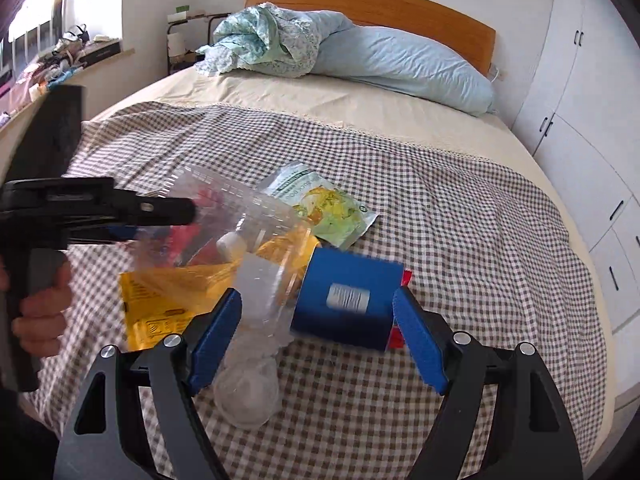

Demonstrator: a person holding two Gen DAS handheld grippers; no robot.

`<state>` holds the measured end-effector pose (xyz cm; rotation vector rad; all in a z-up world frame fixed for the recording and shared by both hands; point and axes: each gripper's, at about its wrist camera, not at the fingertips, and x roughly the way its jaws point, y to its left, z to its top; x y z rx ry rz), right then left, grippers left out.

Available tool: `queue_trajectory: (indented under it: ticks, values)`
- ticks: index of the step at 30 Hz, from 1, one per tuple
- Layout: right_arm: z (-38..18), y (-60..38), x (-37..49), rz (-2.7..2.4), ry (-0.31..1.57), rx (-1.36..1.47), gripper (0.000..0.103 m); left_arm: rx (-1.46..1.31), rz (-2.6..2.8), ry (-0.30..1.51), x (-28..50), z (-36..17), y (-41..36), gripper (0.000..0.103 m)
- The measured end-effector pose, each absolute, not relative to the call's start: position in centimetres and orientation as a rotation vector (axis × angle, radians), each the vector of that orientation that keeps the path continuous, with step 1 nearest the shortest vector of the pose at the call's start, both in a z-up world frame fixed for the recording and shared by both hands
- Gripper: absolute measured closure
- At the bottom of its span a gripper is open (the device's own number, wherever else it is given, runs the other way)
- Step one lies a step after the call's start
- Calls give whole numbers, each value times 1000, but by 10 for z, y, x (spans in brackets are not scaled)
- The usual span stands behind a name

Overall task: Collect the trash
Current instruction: 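Grasp the clear plastic clamshell with left tool while right tool grasps the blue box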

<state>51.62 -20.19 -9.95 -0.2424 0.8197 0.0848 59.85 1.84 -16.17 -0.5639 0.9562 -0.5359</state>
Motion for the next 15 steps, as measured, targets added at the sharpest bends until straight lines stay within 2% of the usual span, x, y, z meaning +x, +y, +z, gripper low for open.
queue_trajectory:
  ticks: [4,5,6,10,15]
  values:
    - [-122,-210,533,-7,865,-249,29,-448,-432,847,582,-124,31,40]
    - [-128,-215,532,-10,880,-226,35,-431,-416,820,579,-117,33,40]
    - [-133,-221,532,-20,898,-213,36,-422,-402,799,576,-111,35,40]
    - [-138,-245,500,-29,899,-171,36,-423,-380,753,569,-96,42,40]
    - [-144,-262,449,15,902,-99,26,-392,-382,722,563,-82,36,40]
